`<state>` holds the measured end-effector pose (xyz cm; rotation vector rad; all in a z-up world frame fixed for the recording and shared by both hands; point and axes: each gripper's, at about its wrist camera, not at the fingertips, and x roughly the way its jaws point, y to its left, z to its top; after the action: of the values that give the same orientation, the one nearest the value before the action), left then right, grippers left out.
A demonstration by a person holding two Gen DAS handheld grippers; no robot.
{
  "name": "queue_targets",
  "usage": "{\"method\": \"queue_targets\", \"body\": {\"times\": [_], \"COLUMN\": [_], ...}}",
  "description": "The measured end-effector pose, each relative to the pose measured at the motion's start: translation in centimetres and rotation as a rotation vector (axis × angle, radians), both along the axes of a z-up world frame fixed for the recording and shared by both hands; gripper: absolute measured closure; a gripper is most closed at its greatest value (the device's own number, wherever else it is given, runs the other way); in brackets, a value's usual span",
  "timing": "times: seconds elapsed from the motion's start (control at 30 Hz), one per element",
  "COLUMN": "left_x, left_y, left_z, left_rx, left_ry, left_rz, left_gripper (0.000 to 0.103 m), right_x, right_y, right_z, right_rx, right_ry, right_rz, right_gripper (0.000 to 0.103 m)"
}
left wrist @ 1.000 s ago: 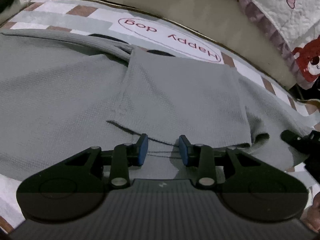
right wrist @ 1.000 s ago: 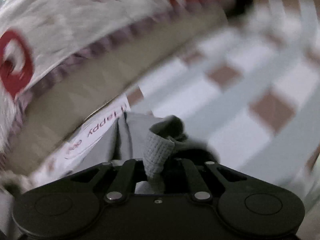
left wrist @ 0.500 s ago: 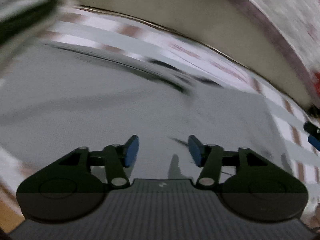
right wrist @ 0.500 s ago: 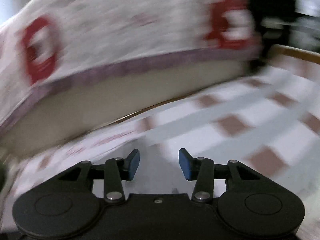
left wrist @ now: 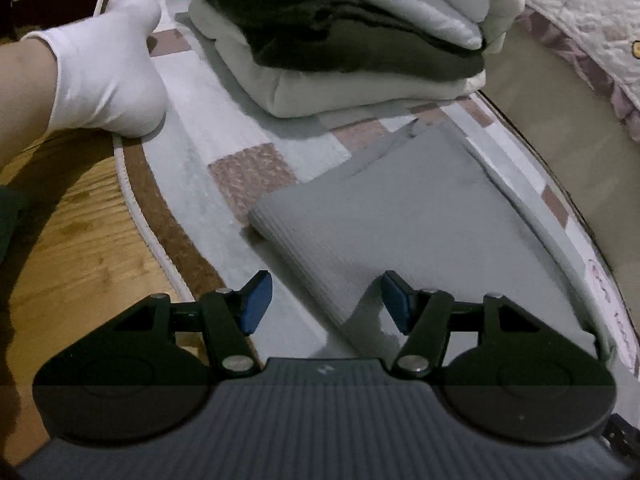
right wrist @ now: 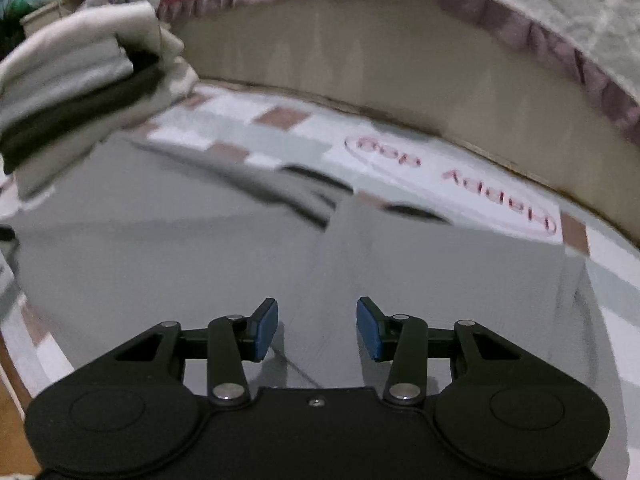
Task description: Fold clothes
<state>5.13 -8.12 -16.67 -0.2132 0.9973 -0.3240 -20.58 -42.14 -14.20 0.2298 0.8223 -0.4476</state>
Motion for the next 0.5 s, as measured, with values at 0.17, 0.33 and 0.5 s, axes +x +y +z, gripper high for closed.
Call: {"method": "queue_targets", "body": {"times": [0.17, 0.33, 0.5], "left_x": [0.9, 1.0, 0.5], "left_y": [-0.8, -1.5, 0.0], "left_z": [-1.1, -0.9, -2.0], "left_rx": [-0.020, 0.060, 0.040], "left_ry": [-0.036, -0.138, -0.134], "left_rz": [0.022, 0.001, 0.081], "left_gripper": [0.027, 0.098, 0.098], "right_x": [-0.2, 0.5, 0.2], "right_y": [-0.8, -0.2, -0.8], "right_z": [-0.7, -1.6, -1.9], "right_rx": [0.056, 0.018, 0.049], "right_ry": [-0.029, -0.007, 0.002], "right_rz": [0.011, 0.025, -0.010], "right_gripper": [0.054, 0.054, 0.053]}}
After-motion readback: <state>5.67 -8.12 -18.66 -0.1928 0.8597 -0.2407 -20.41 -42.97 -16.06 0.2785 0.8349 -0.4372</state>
